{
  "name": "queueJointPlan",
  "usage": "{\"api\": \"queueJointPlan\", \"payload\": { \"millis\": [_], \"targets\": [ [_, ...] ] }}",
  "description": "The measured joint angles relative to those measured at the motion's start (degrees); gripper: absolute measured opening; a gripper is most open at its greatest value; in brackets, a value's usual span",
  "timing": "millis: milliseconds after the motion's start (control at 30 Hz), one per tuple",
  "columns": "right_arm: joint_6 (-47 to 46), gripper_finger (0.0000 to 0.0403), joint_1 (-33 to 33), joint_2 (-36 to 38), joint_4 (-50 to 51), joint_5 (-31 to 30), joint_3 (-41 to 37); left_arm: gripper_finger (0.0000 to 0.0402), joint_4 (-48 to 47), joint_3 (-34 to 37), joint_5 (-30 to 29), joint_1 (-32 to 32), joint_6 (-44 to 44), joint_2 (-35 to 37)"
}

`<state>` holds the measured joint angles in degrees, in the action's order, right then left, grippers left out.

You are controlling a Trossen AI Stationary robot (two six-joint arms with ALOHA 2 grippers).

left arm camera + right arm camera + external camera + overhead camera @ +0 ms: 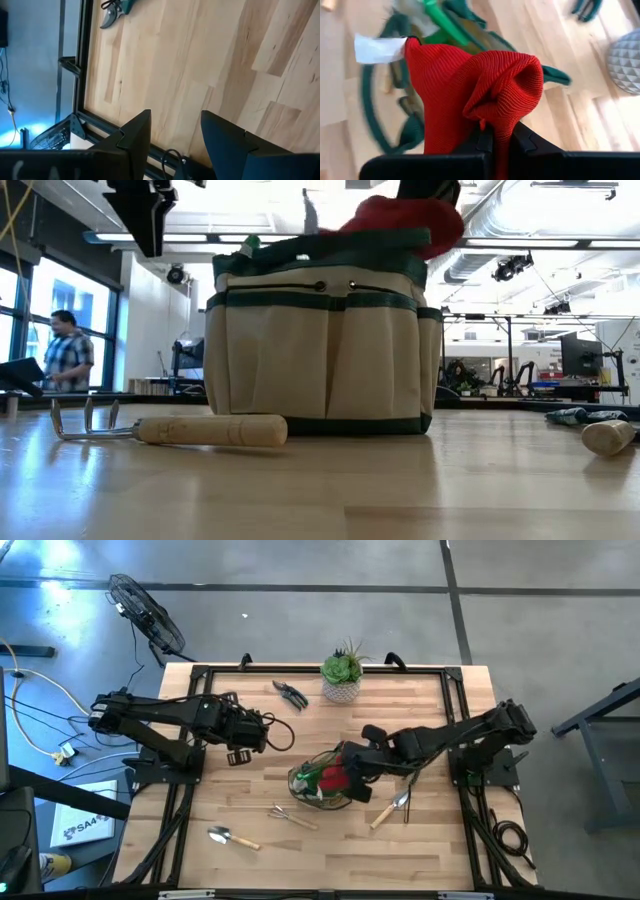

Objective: Pick & Place Garden tools in Gardening bag
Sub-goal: Put the red gloves into the white gardening bag

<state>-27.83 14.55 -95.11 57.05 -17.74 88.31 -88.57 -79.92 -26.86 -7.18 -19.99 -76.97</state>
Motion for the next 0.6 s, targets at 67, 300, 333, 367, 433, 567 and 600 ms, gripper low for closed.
{"api": "queueJointPlan", "payload": {
  "millis": [67,300,333,367,433,567,600],
  "targets": [
    [0.19,0.0007,-1.17,-0.14,0.64,-0.04,0.00,0.0166,0.11,0.00,-0.03,0.00,-0.02,0.00],
    [0.25,0.0007,-3.50,-5.22,4.59,2.81,0.02,0.0166,0.12,0.00,-0.45,0.00,-0.26,0.00],
    [0.50,0.0007,-3.46,-5.67,4.99,3.05,0.02,0.0166,0.14,0.00,-0.69,0.00,-0.25,0.00],
    [0.62,0.0007,-3.38,-6.08,5.28,3.30,0.02,0.0166,0.15,0.00,-0.94,0.02,-0.18,0.00],
    [0.65,0.0007,-3.35,-6.38,5.24,4.01,0.04,0.0166,0.17,0.02,-1.40,0.02,0.05,0.00],
    [1.60,0.0007,-3.32,-6.42,5.38,4.44,2.01,0.0166,0.19,0.02,-3.88,0.02,0.16,0.00],
    [2.29,0.0007,-3.16,-6.45,5.37,4.43,3.06,0.0166,0.19,0.02,-4.01,0.02,0.16,0.00]
  ]
}}
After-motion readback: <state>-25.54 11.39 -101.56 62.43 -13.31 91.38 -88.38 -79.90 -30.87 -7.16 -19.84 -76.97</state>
